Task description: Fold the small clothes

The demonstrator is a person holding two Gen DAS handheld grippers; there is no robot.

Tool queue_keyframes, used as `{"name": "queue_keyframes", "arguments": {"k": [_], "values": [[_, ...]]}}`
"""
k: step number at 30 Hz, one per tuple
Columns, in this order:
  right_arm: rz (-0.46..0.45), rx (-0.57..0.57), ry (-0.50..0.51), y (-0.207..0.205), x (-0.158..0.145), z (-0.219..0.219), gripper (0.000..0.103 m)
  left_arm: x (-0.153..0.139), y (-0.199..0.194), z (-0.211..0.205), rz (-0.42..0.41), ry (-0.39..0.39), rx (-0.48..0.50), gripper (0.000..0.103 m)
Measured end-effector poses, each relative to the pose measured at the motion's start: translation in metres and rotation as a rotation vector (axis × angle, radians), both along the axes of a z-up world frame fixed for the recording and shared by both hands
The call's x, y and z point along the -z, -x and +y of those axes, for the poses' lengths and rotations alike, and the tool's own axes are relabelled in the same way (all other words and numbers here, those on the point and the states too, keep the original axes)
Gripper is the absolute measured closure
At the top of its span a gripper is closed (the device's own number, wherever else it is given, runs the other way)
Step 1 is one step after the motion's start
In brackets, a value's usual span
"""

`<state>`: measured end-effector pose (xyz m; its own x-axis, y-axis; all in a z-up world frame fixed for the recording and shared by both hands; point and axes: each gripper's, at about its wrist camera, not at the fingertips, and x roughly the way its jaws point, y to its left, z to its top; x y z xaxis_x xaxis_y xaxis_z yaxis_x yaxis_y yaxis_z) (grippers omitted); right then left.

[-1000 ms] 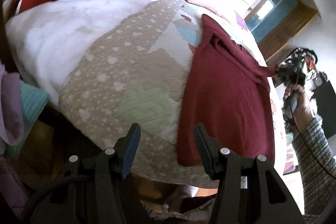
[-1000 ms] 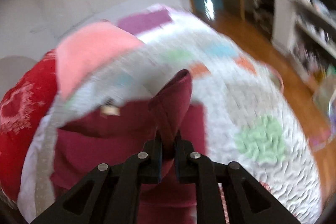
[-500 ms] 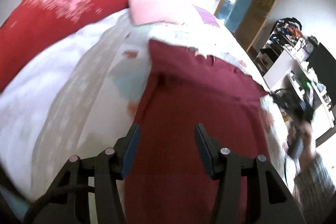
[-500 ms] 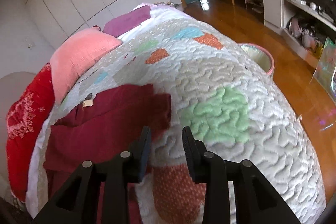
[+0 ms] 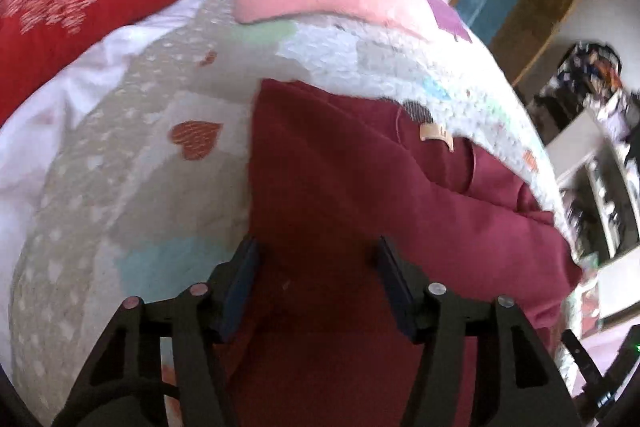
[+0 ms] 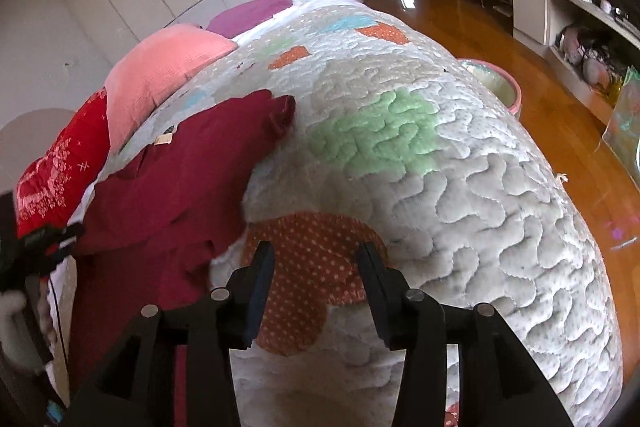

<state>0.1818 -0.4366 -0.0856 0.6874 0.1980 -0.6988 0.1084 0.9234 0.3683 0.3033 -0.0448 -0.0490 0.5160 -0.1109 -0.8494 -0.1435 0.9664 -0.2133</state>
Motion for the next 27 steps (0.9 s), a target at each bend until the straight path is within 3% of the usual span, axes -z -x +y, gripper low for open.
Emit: {"name": "queue_keyframes", "arguments": {"k": [1, 4, 7, 12, 16, 18, 22, 26, 27], "values": [[-0.004, 0.000, 0.006, 0.001, 0.000, 0.001, 0.055, 0.003, -0.005, -0.006, 0.016, -0.034, 0.011, 0.058], [-0.011, -0.002, 0.029, 0.005, 0.000, 0.006, 0.055, 0.008, -0.013, -0.018, 0.023, -0.136, 0.066, 0.082], [-0.015, -0.014, 0.055, 0.006, 0.000, 0.008, 0.055, -0.004, -0.007, -0.004, -0.026, -0.120, 0.042, 0.091], [-0.027, -0.017, 0.056, 0.005, -0.005, 0.008, 0.055, -0.008, -0.006, 0.031, -0.026, -0.139, -0.042, 0.092], [-0.037, -0.023, 0.048, -0.003, -0.010, 0.016, 0.055, 0.003, -0.004, 0.031, -0.011, -0.167, 0.000, 0.083], [-0.071, -0.049, 0.038, -0.010, -0.022, 0.027, 0.055, 0.003, 0.000, 0.033, -0.010, -0.137, 0.011, 0.079], [-0.158, -0.109, 0.038, -0.025, -0.048, 0.055, 0.055, -0.013, 0.029, 0.050, -0.059, 0.008, -0.042, 0.078], [-0.155, -0.167, 0.034, -0.051, -0.047, 0.080, 0.055, -0.033, 0.049, 0.046, -0.150, 0.026, -0.050, 0.075], [-0.134, -0.169, 0.030, -0.061, -0.041, 0.085, 0.055, -0.033, 0.045, 0.041, -0.148, 0.017, -0.027, 0.066]]}}
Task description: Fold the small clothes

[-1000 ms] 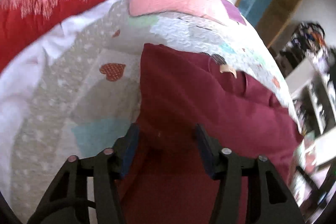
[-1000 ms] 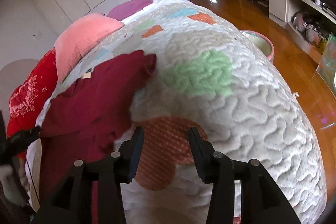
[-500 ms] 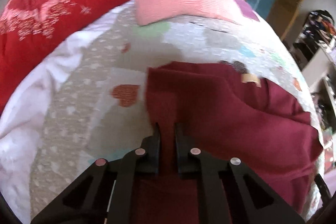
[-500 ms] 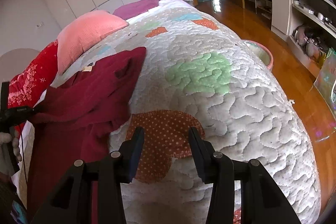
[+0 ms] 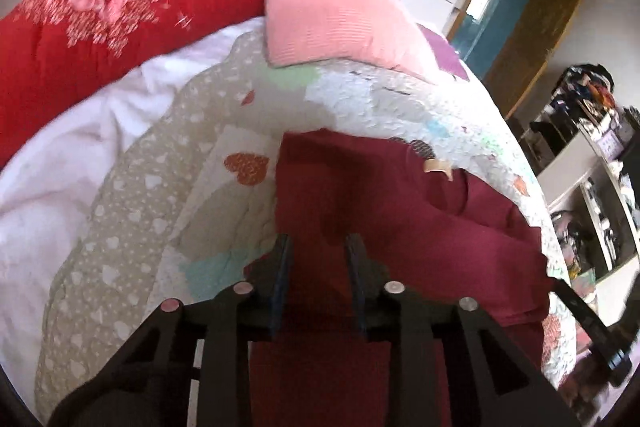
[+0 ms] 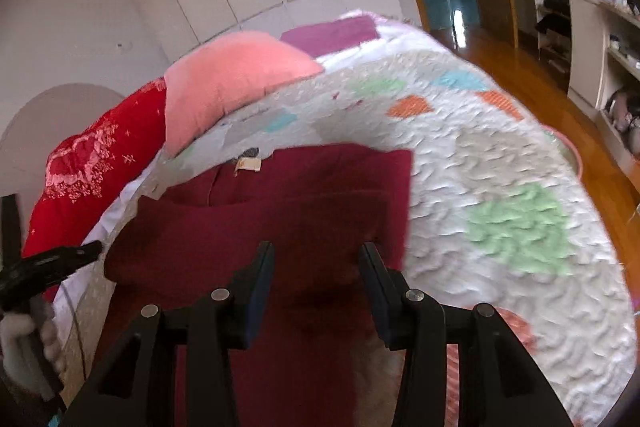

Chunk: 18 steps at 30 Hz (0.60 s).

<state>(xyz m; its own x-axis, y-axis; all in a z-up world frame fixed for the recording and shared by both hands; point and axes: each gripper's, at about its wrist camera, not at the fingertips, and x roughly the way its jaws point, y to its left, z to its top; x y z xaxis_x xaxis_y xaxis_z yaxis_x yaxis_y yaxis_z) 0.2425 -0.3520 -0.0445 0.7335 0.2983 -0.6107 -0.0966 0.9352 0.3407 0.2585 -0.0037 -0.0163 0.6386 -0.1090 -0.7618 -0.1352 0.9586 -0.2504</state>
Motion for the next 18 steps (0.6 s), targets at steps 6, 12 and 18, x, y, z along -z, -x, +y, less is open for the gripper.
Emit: {"name": "queue_keyframes", "arguments": {"k": [6, 12, 18], "values": [[0.065, -0.005, -0.029, -0.028, 0.028, -0.002, 0.055, 0.045, -0.038, -0.010, 0.140, -0.063, -0.008, 0.046], [0.060, -0.008, 0.029, -0.019, 0.024, 0.003, 0.054, 0.050, -0.012, 0.013, 0.138, -0.025, -0.040, 0.046], [0.049, -0.021, 0.148, 0.024, 0.025, 0.015, 0.039, 0.064, 0.062, 0.032, 0.167, 0.082, -0.049, 0.044]]}}
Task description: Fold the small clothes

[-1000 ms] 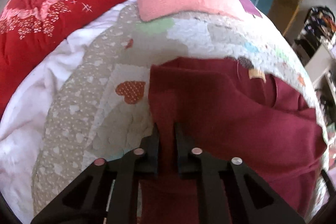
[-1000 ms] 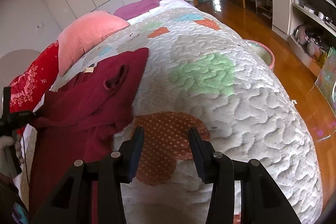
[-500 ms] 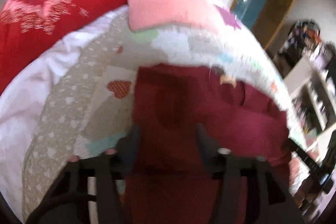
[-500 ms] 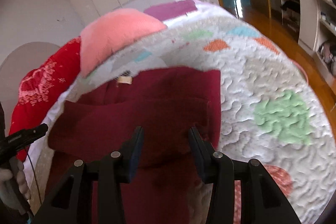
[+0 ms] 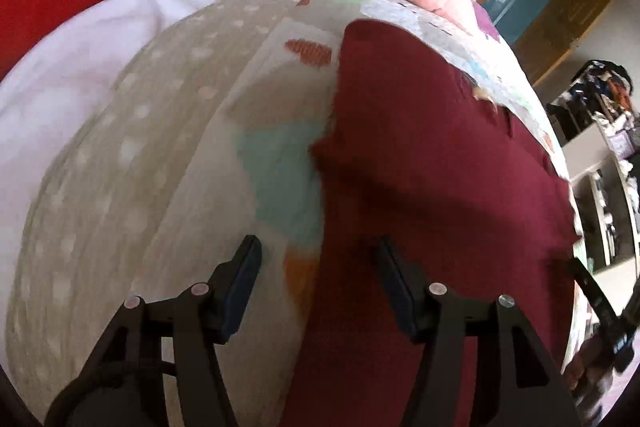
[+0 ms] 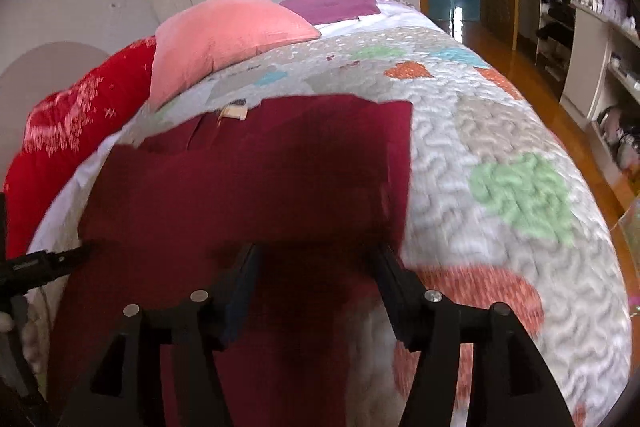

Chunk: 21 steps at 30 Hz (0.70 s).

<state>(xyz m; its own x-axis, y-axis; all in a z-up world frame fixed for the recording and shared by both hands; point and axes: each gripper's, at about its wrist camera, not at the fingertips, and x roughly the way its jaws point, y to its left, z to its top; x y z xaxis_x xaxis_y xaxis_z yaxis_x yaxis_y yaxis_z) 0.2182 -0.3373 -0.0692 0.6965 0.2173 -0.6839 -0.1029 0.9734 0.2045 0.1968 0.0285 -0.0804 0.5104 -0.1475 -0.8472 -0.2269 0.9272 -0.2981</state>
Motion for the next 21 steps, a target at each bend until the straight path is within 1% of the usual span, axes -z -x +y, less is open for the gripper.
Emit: {"name": "queue_keyframes", "arguments": {"k": [1, 2, 3, 5, 7, 8, 9, 12, 15, 16, 17, 18, 19, 20, 21], "values": [[0.014, 0.005, 0.013, 0.009, 0.002, -0.001, 0.033, -0.001, 0.017, -0.002, -0.019, -0.014, 0.012, 0.044], [0.036, 0.009, 0.011, 0.016, 0.005, -0.002, 0.033, -0.002, 0.030, -0.005, -0.033, -0.023, 0.022, 0.044], [0.072, 0.015, -0.010, 0.026, 0.012, -0.008, 0.033, -0.001, 0.042, -0.007, -0.038, -0.021, 0.030, 0.041], [0.102, 0.032, -0.043, 0.044, 0.023, -0.016, 0.032, 0.002, 0.063, -0.011, -0.032, 0.027, 0.042, 0.037], [0.075, 0.042, -0.064, 0.073, 0.027, -0.025, 0.032, 0.004, 0.085, -0.012, -0.043, 0.066, 0.044, 0.034], [0.075, 0.046, -0.067, 0.083, 0.028, -0.028, 0.032, 0.004, 0.094, -0.012, -0.047, 0.084, 0.047, 0.032], [0.073, 0.050, -0.073, 0.095, 0.028, -0.030, 0.032, 0.005, 0.101, -0.011, -0.051, 0.104, 0.049, 0.029], [0.074, 0.060, -0.101, 0.130, 0.030, -0.033, 0.032, 0.006, 0.122, -0.008, -0.061, 0.204, 0.052, 0.024], [0.067, 0.062, -0.106, 0.153, 0.031, -0.030, 0.032, 0.012, 0.142, 0.002, -0.065, 0.325, 0.037, 0.024], [0.065, 0.062, -0.116, 0.161, 0.031, -0.029, 0.032, 0.014, 0.149, 0.005, -0.064, 0.372, 0.034, 0.024], [0.068, 0.061, -0.130, 0.167, 0.032, -0.027, 0.031, 0.015, 0.154, 0.007, -0.063, 0.403, 0.035, 0.024], [0.073, 0.056, -0.154, 0.171, 0.033, -0.026, 0.031, 0.016, 0.158, 0.008, -0.063, 0.418, 0.037, 0.026], [0.080, 0.049, -0.185, 0.177, 0.034, -0.026, 0.031, 0.016, 0.162, 0.008, -0.061, 0.426, 0.041, 0.033], [0.082, 0.044, -0.198, 0.180, 0.035, -0.026, 0.031, 0.016, 0.165, 0.007, -0.057, 0.422, 0.045, 0.038], [0.085, 0.035, -0.219, 0.185, 0.035, -0.024, 0.031, 0.017, 0.168, 0.005, -0.052, 0.415, 0.050, 0.047]]}}
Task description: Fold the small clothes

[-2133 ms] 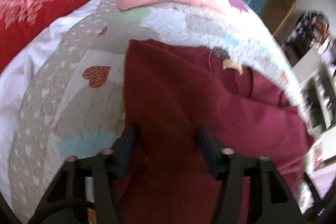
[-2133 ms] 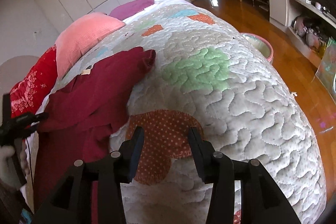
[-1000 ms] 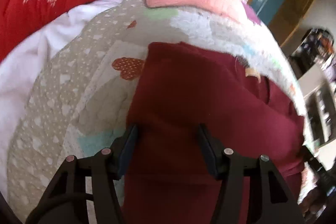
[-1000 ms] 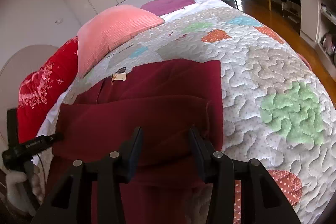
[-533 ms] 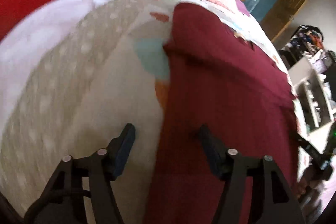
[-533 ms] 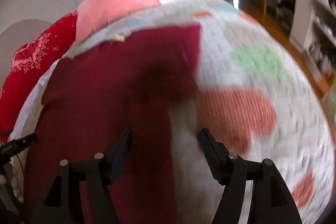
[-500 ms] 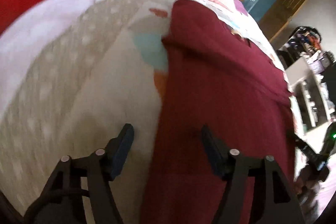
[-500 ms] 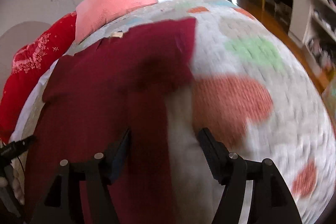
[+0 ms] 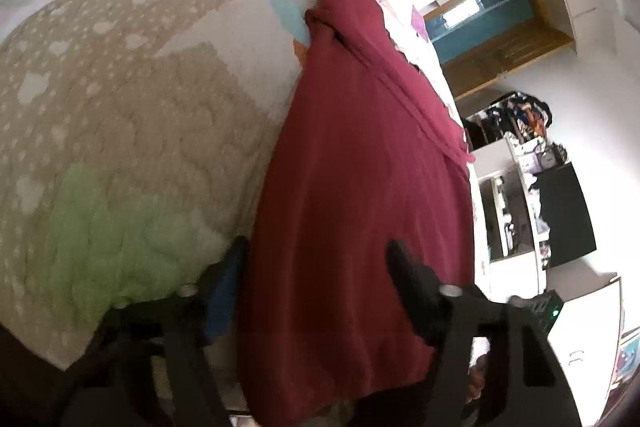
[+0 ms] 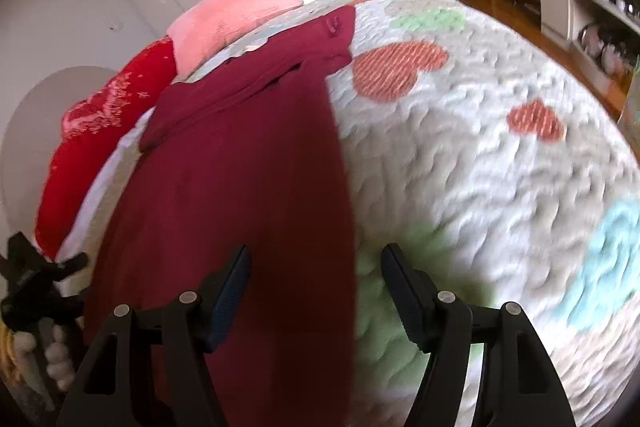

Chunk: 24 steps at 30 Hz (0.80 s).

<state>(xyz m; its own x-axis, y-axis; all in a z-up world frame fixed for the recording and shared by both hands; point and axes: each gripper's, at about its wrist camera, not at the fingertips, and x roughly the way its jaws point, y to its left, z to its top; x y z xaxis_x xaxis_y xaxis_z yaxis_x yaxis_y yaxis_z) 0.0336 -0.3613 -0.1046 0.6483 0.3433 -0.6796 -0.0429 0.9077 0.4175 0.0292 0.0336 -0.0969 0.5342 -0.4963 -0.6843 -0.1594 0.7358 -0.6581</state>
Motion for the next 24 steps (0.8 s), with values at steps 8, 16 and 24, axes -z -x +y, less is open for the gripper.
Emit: {"name": "queue_keyframes", "arguments": {"k": [8, 16, 24], "values": [[0.030, -0.086, -0.100, 0.023, 0.003, 0.017, 0.035, 0.013, 0.025, -0.005, 0.022, 0.083, -0.003, 0.071], [0.083, -0.126, -0.256, 0.037, 0.021, 0.014, 0.056, 0.013, 0.032, -0.022, -0.013, 0.080, -0.001, 0.045], [0.116, -0.118, -0.233, 0.030, 0.022, 0.008, 0.091, 0.007, 0.026, -0.011, 0.042, 0.085, 0.005, 0.095]]}}
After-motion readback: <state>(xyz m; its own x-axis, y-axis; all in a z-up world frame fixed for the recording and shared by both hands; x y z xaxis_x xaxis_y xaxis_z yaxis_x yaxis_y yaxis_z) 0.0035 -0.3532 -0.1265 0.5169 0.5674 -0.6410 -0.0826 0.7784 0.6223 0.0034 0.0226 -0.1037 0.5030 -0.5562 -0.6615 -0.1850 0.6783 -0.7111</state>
